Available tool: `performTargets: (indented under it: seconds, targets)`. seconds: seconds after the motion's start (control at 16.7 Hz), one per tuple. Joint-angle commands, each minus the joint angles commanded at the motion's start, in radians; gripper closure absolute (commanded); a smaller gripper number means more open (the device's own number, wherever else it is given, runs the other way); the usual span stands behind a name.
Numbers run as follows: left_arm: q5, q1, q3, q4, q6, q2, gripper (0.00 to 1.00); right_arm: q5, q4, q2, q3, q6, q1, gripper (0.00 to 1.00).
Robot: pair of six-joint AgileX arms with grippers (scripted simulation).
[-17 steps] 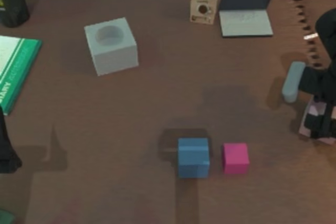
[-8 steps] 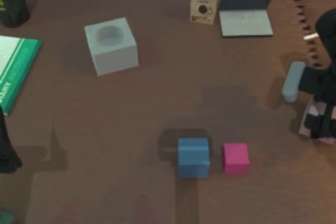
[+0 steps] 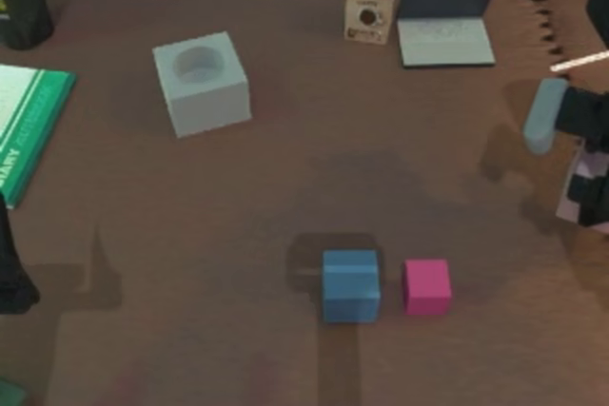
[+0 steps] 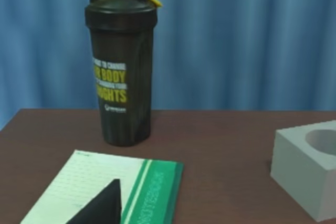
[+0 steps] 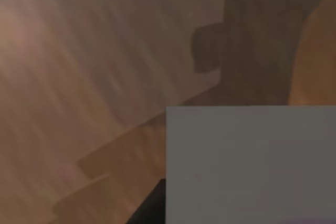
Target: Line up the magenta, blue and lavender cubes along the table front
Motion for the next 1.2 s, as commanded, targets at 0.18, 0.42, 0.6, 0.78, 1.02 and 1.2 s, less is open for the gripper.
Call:
performTargets:
  seconds: [0.18,0.42,0.6,0.78,1.02,1.2]
  targets:
    - [0.000,0.000,0.000,0.000,0.000,0.000,0.00,0.000,-0.046,-0.029,0.034,0.000,0.003,1.00]
    - [0.000,0.000,0.000,0.000,0.000,0.000,0.00,0.000,-0.045,-0.024,0.033,0.002,-0.001,1.00]
    - [0.000,0.000,0.000,0.000,0.000,0.000,0.00,0.000,-0.082,0.026,0.099,0.023,0.052,1.00]
    - [0.000,0.000,0.000,0.000,0.000,0.000,0.00,0.001,-0.166,0.132,0.260,0.070,0.168,1.00]
    - [0.000,0.000,0.000,0.000,0.000,0.000,0.00,0.002,-0.317,0.319,0.603,0.165,0.379,1.00]
    - [0.000,0.000,0.000,0.000,0.000,0.000,0.00,0.002,-0.430,0.456,0.882,0.250,0.548,1.00]
